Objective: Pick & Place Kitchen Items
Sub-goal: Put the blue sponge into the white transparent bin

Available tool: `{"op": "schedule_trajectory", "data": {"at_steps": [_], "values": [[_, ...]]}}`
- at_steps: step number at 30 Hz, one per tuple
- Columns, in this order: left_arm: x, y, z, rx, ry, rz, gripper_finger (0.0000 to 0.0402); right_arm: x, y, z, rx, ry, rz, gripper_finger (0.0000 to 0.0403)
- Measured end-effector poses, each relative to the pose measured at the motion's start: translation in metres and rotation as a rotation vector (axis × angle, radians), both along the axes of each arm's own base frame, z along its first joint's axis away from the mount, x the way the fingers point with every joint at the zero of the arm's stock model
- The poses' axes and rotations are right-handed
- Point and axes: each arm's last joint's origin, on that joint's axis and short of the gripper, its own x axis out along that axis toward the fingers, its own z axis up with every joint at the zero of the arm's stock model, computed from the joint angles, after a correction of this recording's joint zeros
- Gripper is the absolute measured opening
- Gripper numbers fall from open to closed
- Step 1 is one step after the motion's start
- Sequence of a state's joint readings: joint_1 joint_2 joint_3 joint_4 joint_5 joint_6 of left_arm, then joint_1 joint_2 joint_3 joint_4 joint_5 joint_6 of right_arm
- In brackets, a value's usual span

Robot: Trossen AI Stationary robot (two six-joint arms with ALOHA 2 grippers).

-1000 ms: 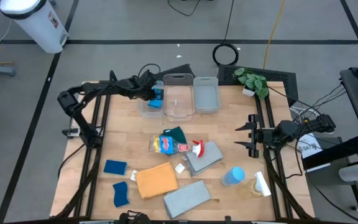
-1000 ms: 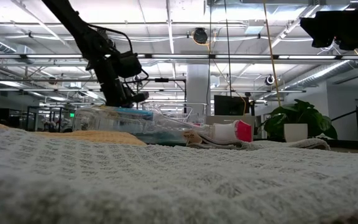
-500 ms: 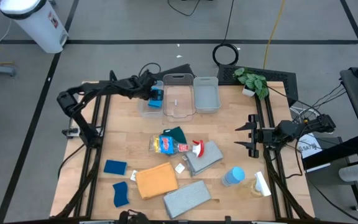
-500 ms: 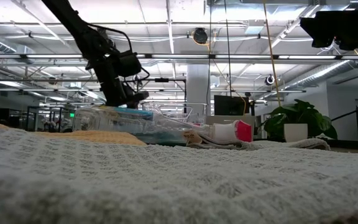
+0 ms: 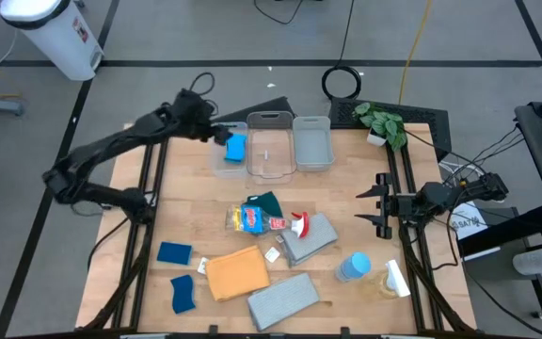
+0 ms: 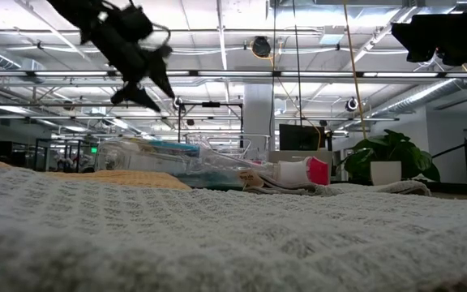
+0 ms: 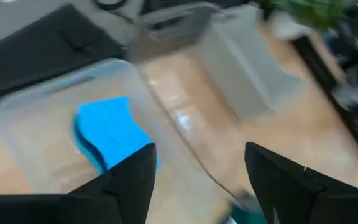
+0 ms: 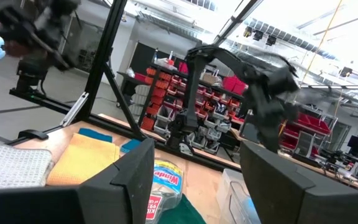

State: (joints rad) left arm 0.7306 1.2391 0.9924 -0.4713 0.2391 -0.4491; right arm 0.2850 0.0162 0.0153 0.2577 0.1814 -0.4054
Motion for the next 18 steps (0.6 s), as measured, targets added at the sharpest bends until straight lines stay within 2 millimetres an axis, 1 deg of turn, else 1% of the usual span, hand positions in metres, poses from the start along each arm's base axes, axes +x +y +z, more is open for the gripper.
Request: {"op": "schedule_trajectory", "data": {"at_steps": [4,9,14,18], "values": [[-0.007,-0.043,0.019,-0.009,-0.016,-0.154,0.0250,0.000,0.000,0.000,0.000,0.000,0.000,0.0205],[-0.009,-0.102,0.026,-0.066,0.017,-0.404,0.0250,0.000,0.000,0.000,0.000,0.000,0.000,0.0204],[-0.007,-0.158,0.022,-0.128,0.116,-0.570,0.0250,0.000,0.000,0.000,0.000,0.000,0.000,0.0207],[-0.007,-0.201,0.009,-0.090,0.272,-0.705,0.0250,0.000,0.000,0.000,0.000,0.000,0.000,0.0208]]}}
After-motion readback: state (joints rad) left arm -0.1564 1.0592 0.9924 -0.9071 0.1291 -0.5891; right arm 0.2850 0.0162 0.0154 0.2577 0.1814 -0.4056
